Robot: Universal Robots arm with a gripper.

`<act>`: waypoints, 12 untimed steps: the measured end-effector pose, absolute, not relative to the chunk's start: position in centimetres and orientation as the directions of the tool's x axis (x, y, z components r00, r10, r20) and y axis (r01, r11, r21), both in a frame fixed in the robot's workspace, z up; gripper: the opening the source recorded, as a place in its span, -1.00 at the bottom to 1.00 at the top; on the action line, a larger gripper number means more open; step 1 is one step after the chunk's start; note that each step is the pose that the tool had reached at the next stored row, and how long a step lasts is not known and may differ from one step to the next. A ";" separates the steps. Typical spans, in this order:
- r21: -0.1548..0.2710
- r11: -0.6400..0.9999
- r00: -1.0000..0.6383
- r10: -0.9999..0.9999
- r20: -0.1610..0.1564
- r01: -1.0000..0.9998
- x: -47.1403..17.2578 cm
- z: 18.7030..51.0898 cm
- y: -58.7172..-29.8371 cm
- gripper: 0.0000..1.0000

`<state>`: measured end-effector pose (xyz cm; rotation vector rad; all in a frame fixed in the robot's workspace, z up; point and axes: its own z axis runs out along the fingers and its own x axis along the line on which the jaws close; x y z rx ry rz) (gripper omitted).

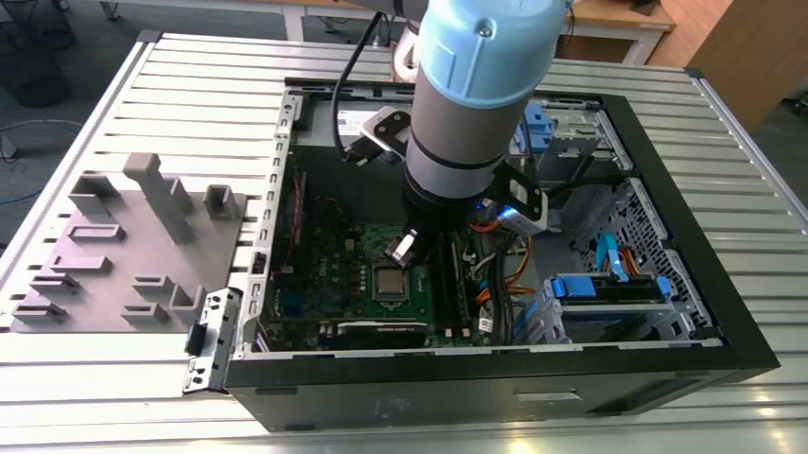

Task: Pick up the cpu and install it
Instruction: 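Close the cpu cover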

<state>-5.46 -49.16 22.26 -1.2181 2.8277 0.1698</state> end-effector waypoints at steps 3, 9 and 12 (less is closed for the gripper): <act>0.078 0.682 -0.686 -0.721 -0.097 -0.727 -5.4 22.2 -49.1 -0.79; 0.078 0.682 -0.686 -0.721 -0.097 -0.727 -5.4 22.2 -48.5 -0.79; 0.078 0.682 -0.686 -0.721 -0.097 -0.727 -5.4 22.2 -48.0 -0.79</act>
